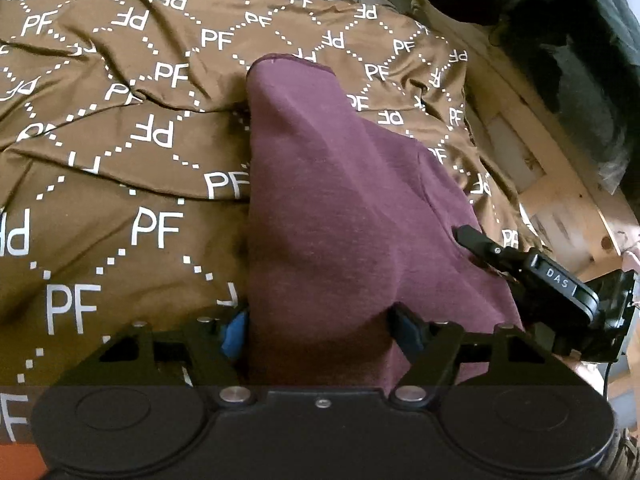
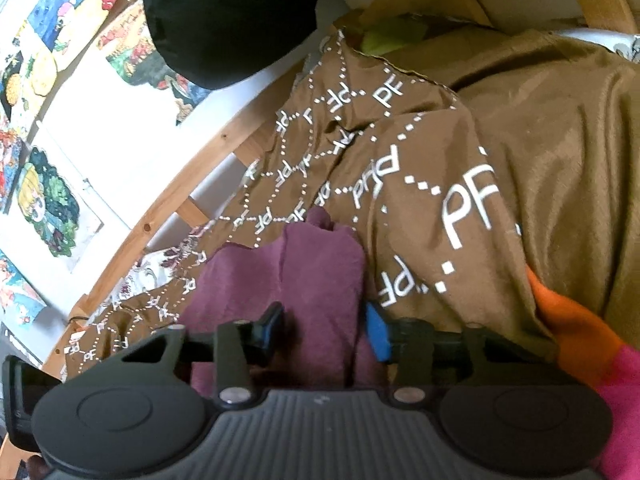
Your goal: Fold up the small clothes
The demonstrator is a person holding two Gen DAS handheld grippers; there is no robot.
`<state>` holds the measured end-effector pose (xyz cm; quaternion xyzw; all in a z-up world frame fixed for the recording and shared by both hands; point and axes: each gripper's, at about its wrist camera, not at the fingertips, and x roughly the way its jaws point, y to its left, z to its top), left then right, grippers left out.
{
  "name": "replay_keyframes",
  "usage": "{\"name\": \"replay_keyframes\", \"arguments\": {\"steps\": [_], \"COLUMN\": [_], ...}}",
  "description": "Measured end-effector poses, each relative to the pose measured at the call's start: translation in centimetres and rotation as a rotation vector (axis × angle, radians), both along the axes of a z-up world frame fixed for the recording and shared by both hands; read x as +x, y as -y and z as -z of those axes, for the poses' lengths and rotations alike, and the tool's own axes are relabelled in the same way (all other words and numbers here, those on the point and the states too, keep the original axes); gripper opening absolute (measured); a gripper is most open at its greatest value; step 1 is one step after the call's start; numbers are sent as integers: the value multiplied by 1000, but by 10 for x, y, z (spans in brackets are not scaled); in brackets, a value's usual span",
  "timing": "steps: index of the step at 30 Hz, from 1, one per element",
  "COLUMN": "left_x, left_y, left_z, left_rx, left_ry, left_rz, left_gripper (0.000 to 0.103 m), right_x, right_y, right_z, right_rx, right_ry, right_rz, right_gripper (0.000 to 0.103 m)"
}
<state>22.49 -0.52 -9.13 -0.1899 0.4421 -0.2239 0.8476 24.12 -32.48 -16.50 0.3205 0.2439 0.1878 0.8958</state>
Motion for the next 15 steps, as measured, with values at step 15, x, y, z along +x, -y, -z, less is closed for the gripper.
{"name": "replay_keyframes", "arguments": {"steps": [15], "left_x": [-28], "left_y": [-4], "left_z": [-35], "left_rx": [26], "left_ry": [33], "left_rz": [-33], "left_gripper": [44], "right_x": [-31], "right_y": [-25], "right_z": [-43], "right_rx": [-109], "right_ry": [139], "right_rz": [-56], "right_gripper": [16]}}
